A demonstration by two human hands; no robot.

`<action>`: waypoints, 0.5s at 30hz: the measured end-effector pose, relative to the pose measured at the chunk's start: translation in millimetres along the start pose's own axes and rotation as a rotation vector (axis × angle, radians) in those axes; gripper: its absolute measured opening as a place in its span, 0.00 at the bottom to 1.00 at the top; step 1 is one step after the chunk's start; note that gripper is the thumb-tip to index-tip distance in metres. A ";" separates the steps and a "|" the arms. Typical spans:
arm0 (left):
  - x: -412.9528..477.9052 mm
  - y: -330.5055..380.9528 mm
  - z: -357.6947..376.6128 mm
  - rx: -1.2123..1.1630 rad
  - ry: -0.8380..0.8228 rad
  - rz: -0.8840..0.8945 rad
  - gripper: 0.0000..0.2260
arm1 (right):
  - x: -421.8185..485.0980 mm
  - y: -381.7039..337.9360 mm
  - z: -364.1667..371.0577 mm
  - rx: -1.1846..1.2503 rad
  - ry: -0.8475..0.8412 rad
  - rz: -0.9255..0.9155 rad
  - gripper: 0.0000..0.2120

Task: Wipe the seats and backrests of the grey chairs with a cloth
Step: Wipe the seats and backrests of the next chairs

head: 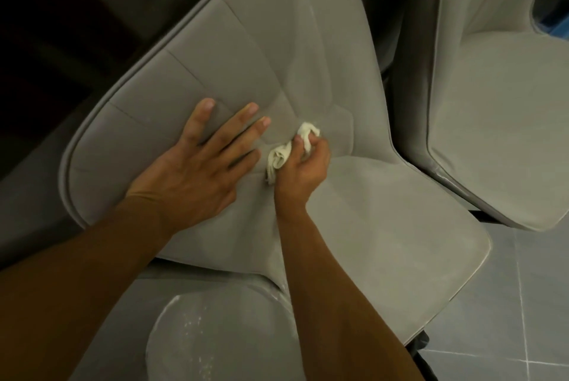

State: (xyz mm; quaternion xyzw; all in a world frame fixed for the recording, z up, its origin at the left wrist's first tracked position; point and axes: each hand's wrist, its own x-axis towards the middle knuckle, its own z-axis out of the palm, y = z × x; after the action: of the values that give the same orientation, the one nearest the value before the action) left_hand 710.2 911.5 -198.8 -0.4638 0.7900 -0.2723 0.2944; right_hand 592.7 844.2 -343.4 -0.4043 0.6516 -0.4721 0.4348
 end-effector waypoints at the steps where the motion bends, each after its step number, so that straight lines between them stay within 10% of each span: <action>1: 0.0 0.0 -0.9 0.010 -0.018 0.007 0.29 | 1.0 17.9 -0.3 -0.049 -0.002 0.084 0.08; 6: -1.1 0.3 -1.2 0.025 -0.030 -0.006 0.30 | 10.8 59.2 -13.3 -0.095 -0.067 0.407 0.06; 15: -1.6 0.9 1.0 -0.046 0.002 -0.011 0.29 | 90.7 95.7 -24.2 0.220 0.324 0.693 0.04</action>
State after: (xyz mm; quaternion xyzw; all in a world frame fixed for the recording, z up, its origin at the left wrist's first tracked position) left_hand 711.0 913.2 -199.7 -0.4747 0.7937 -0.2561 0.2813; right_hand 531.9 787.3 -448.5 -0.0316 0.7551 -0.4222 0.5006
